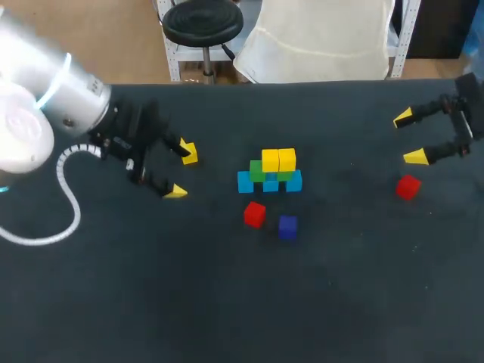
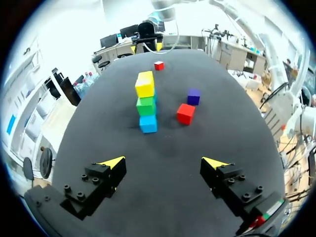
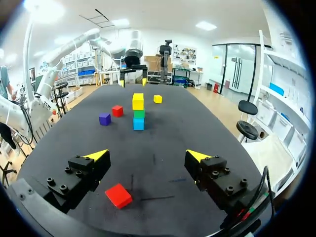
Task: Place the blue cubes, place green cubes on the blue cubes, place the yellow cubes on the green cubes, then place the red cubes on the yellow cubes, and place purple cube on the red cubes.
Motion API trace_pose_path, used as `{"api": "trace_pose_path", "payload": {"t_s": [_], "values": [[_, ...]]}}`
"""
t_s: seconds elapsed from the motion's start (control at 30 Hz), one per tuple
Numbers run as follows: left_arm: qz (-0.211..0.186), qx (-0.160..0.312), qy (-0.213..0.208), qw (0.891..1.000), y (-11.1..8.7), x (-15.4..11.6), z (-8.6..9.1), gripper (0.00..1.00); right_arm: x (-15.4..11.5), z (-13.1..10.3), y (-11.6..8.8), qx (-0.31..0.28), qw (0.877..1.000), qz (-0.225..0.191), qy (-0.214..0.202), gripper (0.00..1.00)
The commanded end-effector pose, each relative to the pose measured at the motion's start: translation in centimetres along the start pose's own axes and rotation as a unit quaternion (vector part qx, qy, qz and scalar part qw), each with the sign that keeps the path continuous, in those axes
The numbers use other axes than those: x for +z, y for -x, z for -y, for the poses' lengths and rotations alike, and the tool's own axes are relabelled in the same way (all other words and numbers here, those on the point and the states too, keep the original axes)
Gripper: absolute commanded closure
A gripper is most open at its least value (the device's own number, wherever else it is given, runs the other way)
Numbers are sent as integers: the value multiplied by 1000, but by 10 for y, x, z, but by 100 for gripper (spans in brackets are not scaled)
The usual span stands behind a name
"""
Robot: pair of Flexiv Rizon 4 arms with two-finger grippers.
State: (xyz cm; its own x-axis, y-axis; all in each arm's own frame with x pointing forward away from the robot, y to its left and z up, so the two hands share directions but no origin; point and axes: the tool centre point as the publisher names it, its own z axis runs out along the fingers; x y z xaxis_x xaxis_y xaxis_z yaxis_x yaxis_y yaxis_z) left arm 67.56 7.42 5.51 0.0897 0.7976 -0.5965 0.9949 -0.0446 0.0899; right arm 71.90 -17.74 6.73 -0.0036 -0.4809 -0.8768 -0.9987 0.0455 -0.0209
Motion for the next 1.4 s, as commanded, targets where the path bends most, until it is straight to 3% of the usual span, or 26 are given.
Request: {"api": "trace_pose_path", "payload": {"t_s": [0.03,0.33,0.53,0.8,1.4], "values": [[-34,-7,-27,999,2,-5,-32,0,0,1,-1,0,1000,1,0,0],[-52,-98,-3,994,-12,2,-58,0,0,1,-1,0,1000,1,0,0],[-51,-129,28,990,-22,6,-70,0,0,1,-1,0,1000,1,0,0],[-50,-141,55,987,-36,7,-84,0,0,1,-1,0,1000,1,0,0],[-35,-158,45,986,-47,36,-100,0,0,1,-1,0,1000,1,0,0]]}}
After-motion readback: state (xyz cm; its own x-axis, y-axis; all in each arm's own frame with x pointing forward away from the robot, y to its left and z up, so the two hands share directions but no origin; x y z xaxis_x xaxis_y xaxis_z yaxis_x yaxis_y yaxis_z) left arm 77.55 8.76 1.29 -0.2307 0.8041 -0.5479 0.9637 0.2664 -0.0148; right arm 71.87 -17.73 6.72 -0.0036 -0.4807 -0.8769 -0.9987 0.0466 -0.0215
